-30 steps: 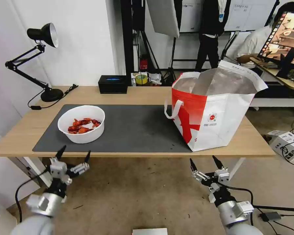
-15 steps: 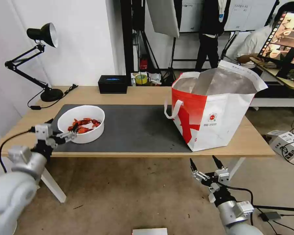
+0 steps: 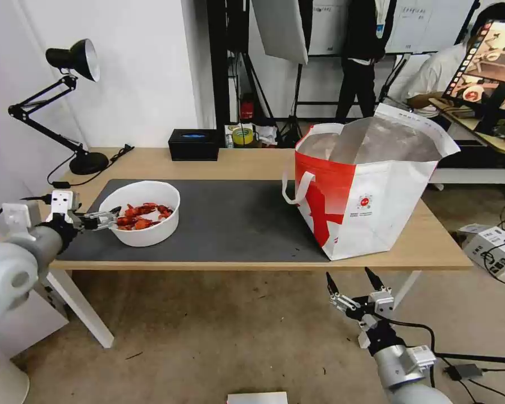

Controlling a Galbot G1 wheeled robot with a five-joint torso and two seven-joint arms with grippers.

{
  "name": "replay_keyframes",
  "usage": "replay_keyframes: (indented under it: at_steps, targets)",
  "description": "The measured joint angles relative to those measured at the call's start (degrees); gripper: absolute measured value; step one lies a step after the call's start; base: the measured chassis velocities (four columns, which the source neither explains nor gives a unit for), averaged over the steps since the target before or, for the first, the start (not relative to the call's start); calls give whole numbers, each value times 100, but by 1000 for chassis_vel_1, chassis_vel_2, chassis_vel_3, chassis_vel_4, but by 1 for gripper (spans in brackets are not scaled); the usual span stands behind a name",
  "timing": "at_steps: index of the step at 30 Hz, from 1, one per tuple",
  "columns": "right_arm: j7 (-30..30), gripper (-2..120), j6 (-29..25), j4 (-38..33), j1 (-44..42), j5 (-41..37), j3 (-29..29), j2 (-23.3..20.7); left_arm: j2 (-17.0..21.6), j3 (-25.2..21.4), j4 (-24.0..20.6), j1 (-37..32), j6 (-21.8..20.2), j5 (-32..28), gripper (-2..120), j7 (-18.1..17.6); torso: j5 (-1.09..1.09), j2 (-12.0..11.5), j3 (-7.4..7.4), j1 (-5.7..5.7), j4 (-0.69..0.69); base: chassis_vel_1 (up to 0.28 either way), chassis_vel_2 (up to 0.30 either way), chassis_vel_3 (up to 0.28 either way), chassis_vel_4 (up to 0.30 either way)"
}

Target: Pick up the trash from the table and place it into the takeout bag.

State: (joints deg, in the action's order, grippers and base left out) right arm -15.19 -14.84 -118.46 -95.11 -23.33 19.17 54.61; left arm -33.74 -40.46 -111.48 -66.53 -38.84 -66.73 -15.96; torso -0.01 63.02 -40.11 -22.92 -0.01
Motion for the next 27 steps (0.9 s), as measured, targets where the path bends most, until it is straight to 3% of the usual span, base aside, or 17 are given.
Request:
replay_keyframes:
  at_steps: [7, 15, 27]
  targets:
    - [0, 100, 1, 0, -1, 0, 0, 0, 43, 292, 567, 542, -360, -927, 100, -358, 0, 0, 0, 0, 1, 0, 0, 0, 0]
    - [0, 100, 1, 0, 0, 0, 0, 0, -46, 638, 1076, 934, -384, -1075, 100, -494, 0, 0, 0, 0, 1, 0, 0, 0, 0]
    - [0, 100, 1, 0, 0, 0, 0, 0, -267, 910, 1380, 1157, -355, -1198, 100, -600, 1, 0, 1, 0, 1, 0, 0, 0, 0]
